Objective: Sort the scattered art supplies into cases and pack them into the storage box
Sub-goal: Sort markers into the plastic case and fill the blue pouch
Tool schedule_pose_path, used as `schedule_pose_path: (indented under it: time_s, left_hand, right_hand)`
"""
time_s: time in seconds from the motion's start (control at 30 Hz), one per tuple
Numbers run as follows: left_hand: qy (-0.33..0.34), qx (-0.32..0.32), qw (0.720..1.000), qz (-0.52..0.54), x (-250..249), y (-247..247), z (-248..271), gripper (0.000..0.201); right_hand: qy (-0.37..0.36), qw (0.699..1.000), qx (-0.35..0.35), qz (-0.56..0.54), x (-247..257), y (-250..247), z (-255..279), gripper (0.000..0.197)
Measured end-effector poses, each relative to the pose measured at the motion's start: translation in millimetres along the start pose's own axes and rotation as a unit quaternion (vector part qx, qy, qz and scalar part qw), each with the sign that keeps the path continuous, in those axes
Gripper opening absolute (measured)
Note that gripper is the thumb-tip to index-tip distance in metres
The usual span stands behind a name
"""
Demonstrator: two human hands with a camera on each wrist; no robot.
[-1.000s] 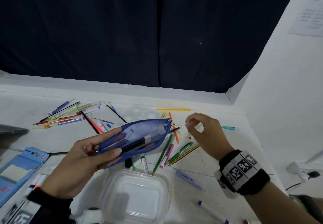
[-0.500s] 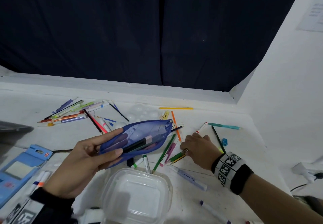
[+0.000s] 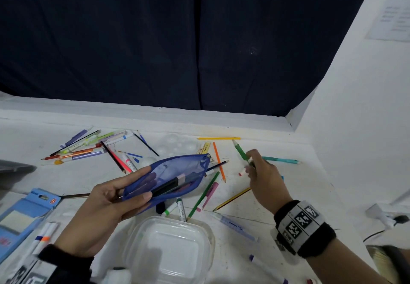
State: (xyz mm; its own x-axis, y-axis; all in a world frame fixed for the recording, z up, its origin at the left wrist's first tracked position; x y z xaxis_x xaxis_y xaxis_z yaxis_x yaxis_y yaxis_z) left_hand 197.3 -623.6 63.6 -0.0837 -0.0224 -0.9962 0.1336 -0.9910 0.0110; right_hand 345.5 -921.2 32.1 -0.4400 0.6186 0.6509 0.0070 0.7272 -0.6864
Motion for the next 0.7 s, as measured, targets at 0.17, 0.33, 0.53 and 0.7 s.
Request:
schedule_pose_path:
  time_s: [0.17,0.33,0.53,0.7]
  left_hand:
    - [-0.007,0.024,1.0,-0.011,1.5,10.8,-4.4,0.104]
    - [-0.019,0.056,0.998,0.009,5.4,31.4,-7.1,0.103]
    - [-0.019,0.035,0.999,0.035,2.9,25.5,-10.4,0.101]
    - [-0.01,0.0,0.999,0.048,-2.5,12.6,-9.7,0.071]
  right_hand:
    - [-0.166,0.986,-0.019,0.023,52.4,-4.5,5.1,0.028]
    - [-0.26,0.953,0.046,0.151,86.1,14.6,16.6,0.044]
    - [-0.16,0.982,-0.051,-0.09,61.3,-5.8,11.0,0.027]
    - [-0.001,0.986,0.124,0.109,-5.0,7.5,9.4,0.029]
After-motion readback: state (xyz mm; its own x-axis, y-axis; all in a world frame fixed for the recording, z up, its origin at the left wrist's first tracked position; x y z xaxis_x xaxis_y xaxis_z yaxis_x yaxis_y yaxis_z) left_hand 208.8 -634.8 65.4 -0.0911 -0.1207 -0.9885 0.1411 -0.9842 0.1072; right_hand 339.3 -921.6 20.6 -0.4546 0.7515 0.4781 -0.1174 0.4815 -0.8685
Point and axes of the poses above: each hand's wrist, its own z-axis away from the middle knuckle, its own y-axis out of the palm, x = y × z, the point moved 4 cm from there along -z, towards the middle knuckle, and after that the axes turned 9 degrees about -z, right-handed, at the moved point
